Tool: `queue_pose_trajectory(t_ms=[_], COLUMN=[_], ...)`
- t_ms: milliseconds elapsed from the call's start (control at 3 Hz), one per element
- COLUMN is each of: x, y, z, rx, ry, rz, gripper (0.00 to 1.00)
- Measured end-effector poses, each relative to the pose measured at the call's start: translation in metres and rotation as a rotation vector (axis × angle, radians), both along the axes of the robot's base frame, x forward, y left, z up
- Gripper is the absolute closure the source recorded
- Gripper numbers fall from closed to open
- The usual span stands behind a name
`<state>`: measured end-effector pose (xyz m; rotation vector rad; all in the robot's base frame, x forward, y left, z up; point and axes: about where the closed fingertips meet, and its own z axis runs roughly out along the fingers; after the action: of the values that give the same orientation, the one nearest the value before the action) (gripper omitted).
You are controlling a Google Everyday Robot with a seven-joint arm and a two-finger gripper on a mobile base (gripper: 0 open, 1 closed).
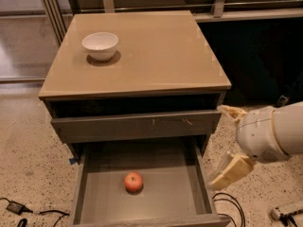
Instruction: Pick apple from middle drawer and place on counter
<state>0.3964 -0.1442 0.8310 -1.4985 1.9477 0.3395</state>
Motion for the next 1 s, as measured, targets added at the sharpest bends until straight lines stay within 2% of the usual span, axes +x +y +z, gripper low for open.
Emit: queue_pose_trajectory(t_ms=[333,667,1000], x=[0.003,0.01,0.01], y=[0.035,0.068,0.069], z=[-0.049,-0.08,-0.08], rx=[0.004,-0.061,-0.062], ry=[0.032,0.085,0.085], rz=[0.045,0.12,0.121], gripper=[0.0,0.0,0.0])
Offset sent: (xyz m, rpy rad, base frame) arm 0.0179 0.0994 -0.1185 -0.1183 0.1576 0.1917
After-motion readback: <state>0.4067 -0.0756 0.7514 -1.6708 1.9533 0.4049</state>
